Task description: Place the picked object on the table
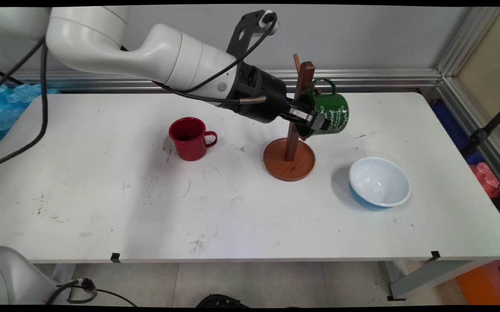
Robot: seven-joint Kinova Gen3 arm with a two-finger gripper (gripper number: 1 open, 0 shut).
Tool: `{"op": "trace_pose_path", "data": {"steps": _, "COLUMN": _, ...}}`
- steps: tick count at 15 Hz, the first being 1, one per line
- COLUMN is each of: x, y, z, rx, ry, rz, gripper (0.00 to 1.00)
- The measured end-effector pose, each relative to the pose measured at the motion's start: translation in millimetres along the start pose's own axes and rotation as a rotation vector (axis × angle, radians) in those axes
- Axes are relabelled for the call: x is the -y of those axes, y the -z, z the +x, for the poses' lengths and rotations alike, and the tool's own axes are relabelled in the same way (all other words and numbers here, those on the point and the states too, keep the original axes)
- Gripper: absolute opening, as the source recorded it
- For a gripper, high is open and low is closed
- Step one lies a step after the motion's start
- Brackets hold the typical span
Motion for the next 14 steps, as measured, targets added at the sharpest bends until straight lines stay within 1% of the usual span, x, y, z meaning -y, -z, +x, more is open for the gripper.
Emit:
{"op": "trace_pose_path", "data": {"steps": 6, "x": -20.4, "y": 9.1, "z": 0.4, "rx": 0.014, "ry": 0.0, "rz": -0.049, "gripper": 0.0}}
{"op": "trace_pose_path", "data": {"steps": 11, "x": -31.8, "y": 17.4, "z": -1.4, "rx": 0.031, "ry": -0.002, "rz": -0.074, "gripper": 0.0}}
{"op": "trace_pose_path", "data": {"steps": 14, "x": -35.9, "y": 28.5, "z": -5.3, "rx": 0.06, "ry": -0.022, "rz": -0.08, "gripper": 0.0}}
